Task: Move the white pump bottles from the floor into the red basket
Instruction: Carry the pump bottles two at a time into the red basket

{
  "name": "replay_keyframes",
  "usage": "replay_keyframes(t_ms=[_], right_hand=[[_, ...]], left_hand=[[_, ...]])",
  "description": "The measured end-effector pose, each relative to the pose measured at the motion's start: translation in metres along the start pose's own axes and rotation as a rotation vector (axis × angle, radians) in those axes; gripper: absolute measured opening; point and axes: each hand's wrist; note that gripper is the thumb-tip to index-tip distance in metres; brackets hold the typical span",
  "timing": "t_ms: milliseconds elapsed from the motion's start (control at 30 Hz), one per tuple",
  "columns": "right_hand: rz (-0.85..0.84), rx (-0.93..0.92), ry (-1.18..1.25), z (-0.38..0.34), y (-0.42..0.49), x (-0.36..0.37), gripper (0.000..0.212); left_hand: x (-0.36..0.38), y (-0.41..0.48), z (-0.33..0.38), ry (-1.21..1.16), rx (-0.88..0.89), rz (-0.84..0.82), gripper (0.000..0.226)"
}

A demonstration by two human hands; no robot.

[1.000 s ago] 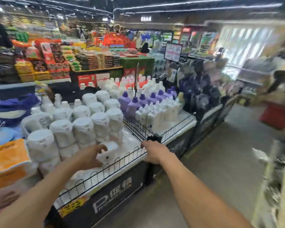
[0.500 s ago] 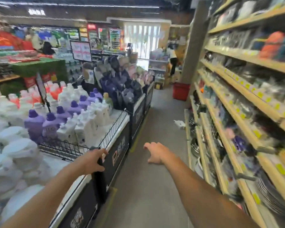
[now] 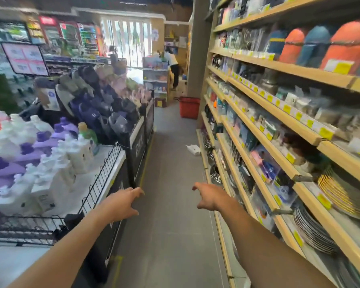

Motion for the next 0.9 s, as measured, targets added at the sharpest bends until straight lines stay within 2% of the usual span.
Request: replay_keyframes(t_ms=[167,333,500,633,900], right_hand=[[0.034,0.02,0.064,0.04,0.045,-0.018,0.065],[-0.019,0.035,0.031,0.086,0.088,-0.03,0.065],[-0.014,0.064,-0.006,0.121,0.134,-0.073,0.069],[0.06,0.055,0.007,0.133,0.174,-0.1,0.067],[0.007,0.082,-0.017,0.136,0.249,-0.104,0.07]], left_hand=[[-0.019,0.065,0.023,0.04,0.004,-0.005,0.066],[-0.027,0.121,0.043,0.094,0.022,0.03,0.069],[-0.058,0.175,0.041,0.146,0.019,0.067,0.073],[-0.072,0.222,0.035,0.122,-0.002,0.047,0.073],[-0.087,0.309,0.02,0.055,0.043,0.043,0.078]])
Point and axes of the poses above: each hand's wrist, its own y-axis towards the middle knuckle, its own x-axis out of the palm, z = x × y, and after that the axes turned 9 degrees about -x, right-handed
